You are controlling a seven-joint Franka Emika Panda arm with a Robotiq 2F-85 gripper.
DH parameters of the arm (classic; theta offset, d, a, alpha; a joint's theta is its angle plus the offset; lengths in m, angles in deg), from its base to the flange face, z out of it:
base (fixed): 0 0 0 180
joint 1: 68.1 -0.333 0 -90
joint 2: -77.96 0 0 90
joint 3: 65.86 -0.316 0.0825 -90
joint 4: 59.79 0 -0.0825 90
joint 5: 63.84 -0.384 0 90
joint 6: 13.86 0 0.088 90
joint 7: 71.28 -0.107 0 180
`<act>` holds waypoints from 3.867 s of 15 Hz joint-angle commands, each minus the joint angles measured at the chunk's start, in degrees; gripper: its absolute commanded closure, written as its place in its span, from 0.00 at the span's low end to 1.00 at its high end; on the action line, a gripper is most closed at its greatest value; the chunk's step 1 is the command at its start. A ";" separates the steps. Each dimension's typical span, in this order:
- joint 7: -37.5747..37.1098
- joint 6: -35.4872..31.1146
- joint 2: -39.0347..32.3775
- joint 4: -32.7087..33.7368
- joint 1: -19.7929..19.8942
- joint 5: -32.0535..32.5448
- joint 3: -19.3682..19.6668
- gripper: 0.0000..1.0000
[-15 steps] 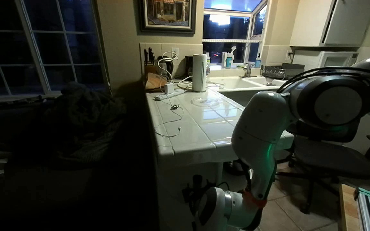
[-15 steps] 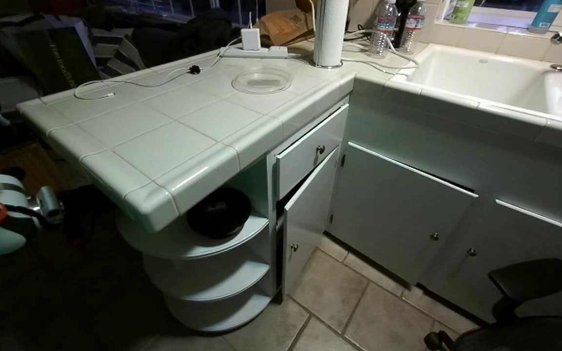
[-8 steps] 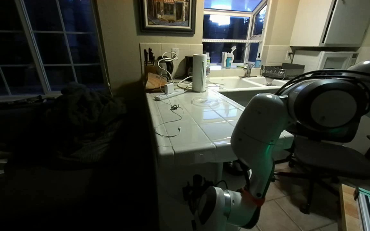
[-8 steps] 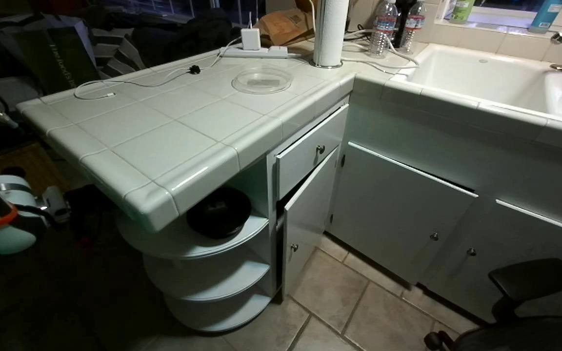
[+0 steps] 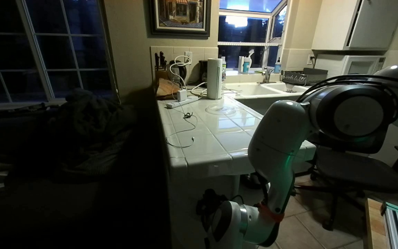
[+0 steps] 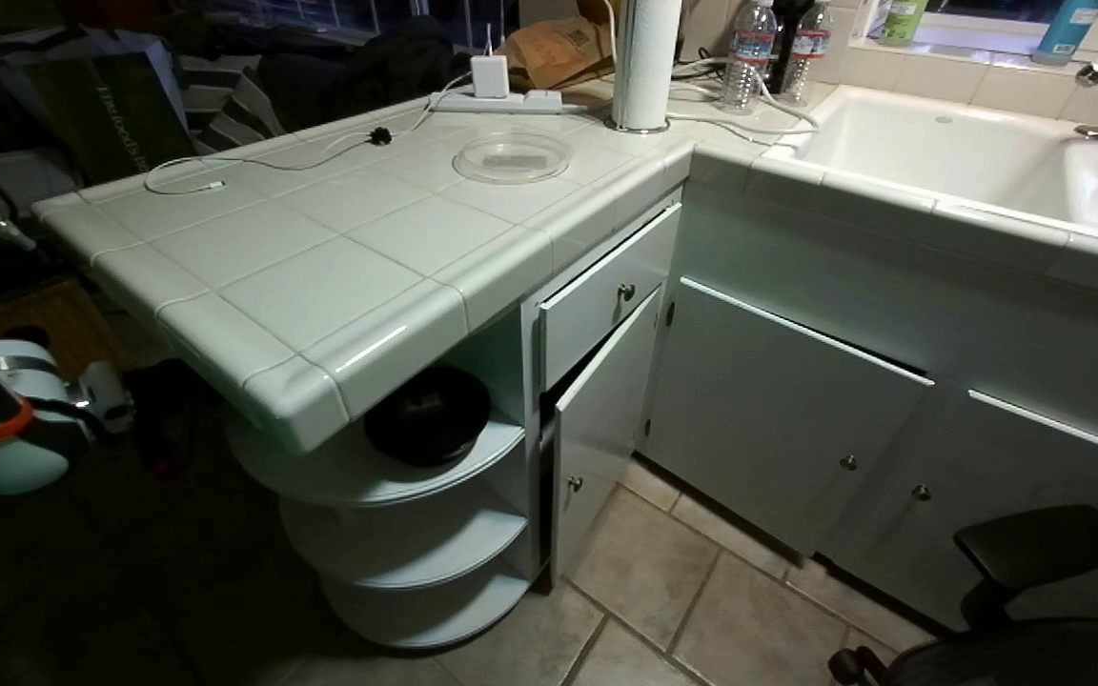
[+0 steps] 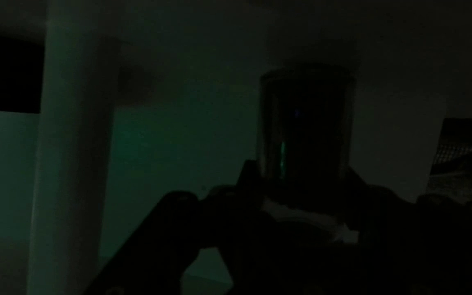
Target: Pick up the spice bottle from the first left shelf under the kitchen counter and place it on the kitchen counter
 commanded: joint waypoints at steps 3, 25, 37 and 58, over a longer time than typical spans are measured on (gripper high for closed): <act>1.41 -2.05 2.61 -1.31 0.68 -2.66 -3.36 0.77; 22.52 -3.62 43.25 -30.06 -5.22 -40.49 -16.02 0.77; 30.91 -9.09 74.48 -42.24 -2.07 -31.84 -6.19 0.77; 22.01 -10.38 64.39 -39.82 -0.48 -20.88 -2.30 0.77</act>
